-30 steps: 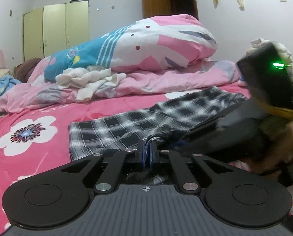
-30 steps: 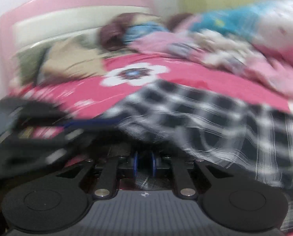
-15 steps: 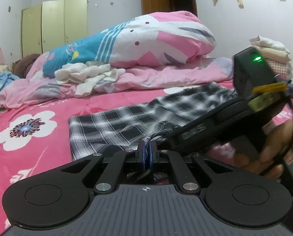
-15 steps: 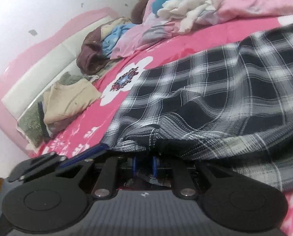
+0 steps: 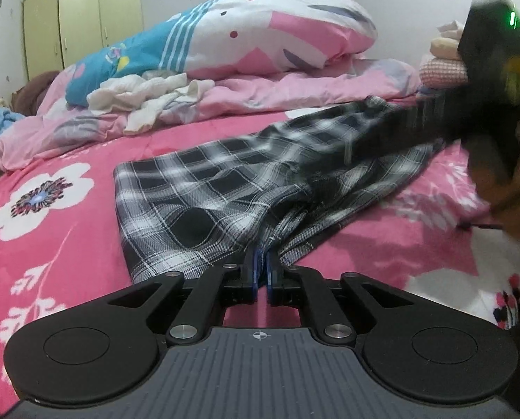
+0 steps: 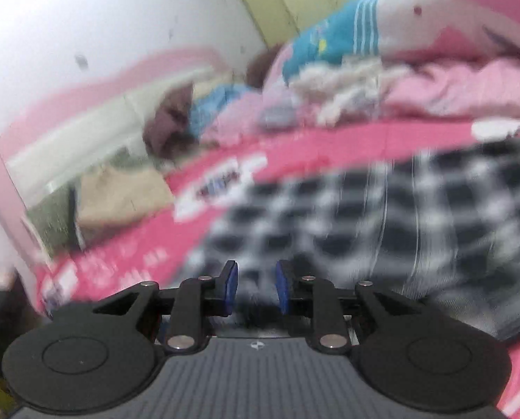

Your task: Fold clothes

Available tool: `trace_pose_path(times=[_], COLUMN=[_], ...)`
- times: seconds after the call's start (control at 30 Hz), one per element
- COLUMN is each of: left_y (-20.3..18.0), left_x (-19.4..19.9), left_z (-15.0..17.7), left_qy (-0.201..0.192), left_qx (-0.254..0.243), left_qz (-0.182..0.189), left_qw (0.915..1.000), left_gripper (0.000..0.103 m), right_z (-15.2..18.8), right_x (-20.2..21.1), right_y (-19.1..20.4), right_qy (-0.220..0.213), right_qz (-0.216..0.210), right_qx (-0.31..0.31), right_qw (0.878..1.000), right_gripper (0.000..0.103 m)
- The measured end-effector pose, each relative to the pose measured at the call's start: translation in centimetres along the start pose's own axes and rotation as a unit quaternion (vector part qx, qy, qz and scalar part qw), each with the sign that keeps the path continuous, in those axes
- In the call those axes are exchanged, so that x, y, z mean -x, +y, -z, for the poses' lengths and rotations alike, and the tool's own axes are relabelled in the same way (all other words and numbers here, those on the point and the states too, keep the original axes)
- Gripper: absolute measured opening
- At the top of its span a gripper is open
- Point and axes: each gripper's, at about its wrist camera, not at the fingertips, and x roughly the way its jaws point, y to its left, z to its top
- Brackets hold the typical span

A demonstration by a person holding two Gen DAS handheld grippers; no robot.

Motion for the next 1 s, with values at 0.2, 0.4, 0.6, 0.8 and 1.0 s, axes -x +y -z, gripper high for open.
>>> trace_pose_path(times=[0.2,0.4,0.6,0.8,1.0], left_y=[-0.2,-0.1,0.8,-0.1,0.1], left_x=[1.9,2.7,1.3,-3.0,-3.9], left_z=[-0.2,0.1,-2.5,-3.5,-2.3], left_qy=[0.004,0.013,-0.028,-0.006,0.012], left_qx=[0.008,0.051,0.097,0.089,0.109], left_qz=[0.018,0.001,0.002,0.008,0.000], left_qw=[0.9998,0.9986,0.9949,0.9960,0.9940], left_gripper=[0.006,0.007,0.008,0.008,0.009], right_z=[0.5,0.0,1.4,-0.4,0.2], right_x=[1.0,1.8,2.3,5.4,3.9], right_y=[0.7,0.4,-0.1,-1.2,-3.9], right_qy=[-0.018,-0.035,-0.015,-0.059,-0.017], right_qz=[0.002,0.001,0.010,0.074,0.165], right_qx=[0.019,0.019,0.019,0.036,0.060], right_qw=[1.000,0.999,1.000,0.995,0.984], right_gripper=[0.025,0.025,0.025,0.025,0.024])
